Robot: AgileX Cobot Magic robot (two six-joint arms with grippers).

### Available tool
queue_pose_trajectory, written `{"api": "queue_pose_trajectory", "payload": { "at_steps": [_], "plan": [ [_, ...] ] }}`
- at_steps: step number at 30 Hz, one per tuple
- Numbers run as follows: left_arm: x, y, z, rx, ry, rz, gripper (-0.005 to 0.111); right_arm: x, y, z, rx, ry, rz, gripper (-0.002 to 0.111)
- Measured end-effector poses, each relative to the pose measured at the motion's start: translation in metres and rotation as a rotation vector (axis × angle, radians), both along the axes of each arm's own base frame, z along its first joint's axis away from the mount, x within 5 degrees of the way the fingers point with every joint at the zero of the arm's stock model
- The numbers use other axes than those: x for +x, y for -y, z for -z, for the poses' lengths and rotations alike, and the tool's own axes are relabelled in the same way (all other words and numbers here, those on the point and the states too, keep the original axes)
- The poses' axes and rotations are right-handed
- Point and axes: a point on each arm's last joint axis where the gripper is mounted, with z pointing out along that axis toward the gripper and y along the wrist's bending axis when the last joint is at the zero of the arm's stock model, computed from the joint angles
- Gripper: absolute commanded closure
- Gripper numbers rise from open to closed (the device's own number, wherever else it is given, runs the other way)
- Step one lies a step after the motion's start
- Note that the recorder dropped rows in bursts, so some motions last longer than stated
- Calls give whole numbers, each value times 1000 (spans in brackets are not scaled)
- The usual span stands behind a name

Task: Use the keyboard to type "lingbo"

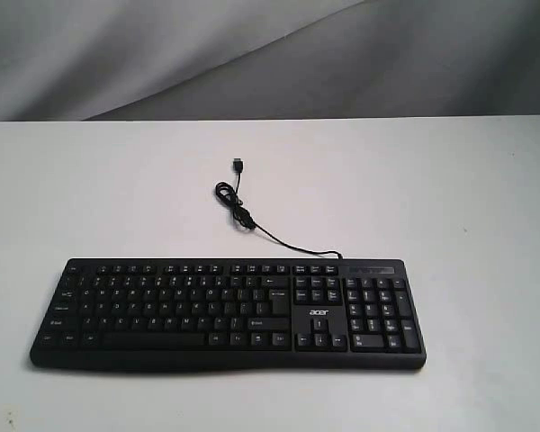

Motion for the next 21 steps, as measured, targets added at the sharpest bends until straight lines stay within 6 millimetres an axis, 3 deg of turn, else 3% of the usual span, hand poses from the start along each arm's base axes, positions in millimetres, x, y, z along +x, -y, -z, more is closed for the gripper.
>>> {"api": "queue_pose_trajectory", "payload": {
  "at_steps": [4,21],
  "plan": [
    [0,0,0,0,0,0,106,-2,0,9,25,-97,3,108],
    [0,0,0,0,0,0,106,-2,0,11,41,-115,5,108]
  ]
}}
